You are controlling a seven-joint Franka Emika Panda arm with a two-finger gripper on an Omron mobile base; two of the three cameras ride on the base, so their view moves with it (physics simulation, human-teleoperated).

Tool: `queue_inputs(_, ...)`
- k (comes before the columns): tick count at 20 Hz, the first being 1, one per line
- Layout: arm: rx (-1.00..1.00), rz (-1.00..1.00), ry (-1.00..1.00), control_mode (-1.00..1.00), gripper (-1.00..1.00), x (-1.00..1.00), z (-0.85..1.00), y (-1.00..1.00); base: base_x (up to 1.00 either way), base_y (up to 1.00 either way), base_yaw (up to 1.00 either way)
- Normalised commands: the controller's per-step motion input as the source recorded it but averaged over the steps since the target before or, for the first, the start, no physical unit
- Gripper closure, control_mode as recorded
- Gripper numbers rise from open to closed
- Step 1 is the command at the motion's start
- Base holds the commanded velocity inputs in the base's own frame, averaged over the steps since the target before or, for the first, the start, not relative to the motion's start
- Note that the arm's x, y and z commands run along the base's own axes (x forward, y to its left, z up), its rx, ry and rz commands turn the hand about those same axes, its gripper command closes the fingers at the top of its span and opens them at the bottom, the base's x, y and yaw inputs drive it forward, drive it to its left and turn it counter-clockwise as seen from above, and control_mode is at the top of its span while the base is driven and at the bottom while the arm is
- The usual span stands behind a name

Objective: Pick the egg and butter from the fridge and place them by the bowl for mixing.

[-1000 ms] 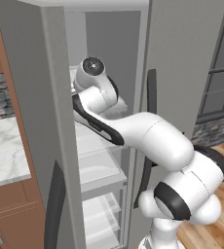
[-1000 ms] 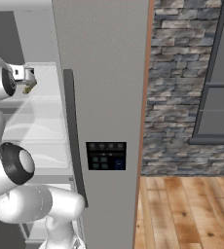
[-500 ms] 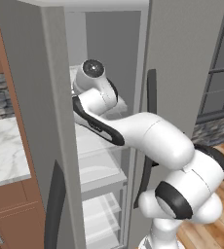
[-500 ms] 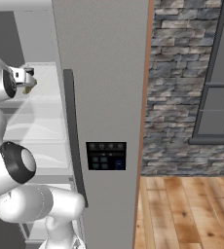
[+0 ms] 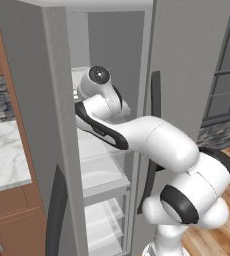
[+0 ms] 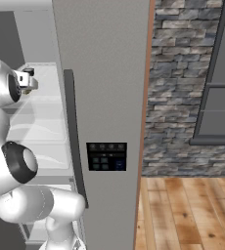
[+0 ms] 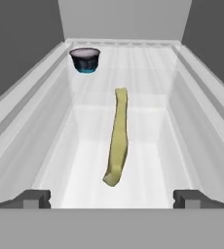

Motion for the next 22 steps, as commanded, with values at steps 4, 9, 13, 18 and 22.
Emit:
queue_inputs(4, 0.0, 0.0, 0.09, -1.0, -1.0, 0.32, 0.0, 0.0, 0.0, 0.0, 0.0)
queue_inputs(9, 0.0, 0.0, 0.13, -1.0, -1.0, 0.31, 0.0, 0.0, 0.0, 0.0, 0.0)
queue_inputs(13, 0.0, 0.0, 0.03, -1.0, -1.0, 0.25, 0.0, 0.01, 0.0, 0.0, 0.0)
queue_inputs(18, -0.05, 0.0, 0.0, -1.0, -1.0, 0.28, 0.0, 0.17, 0.0, 0.0, 0.0)
queue_inputs(22, -0.1, 0.0, 0.0, -1.0, -1.0, 0.21, -0.14, 0.22, 0.0, 0.0, 0.0)
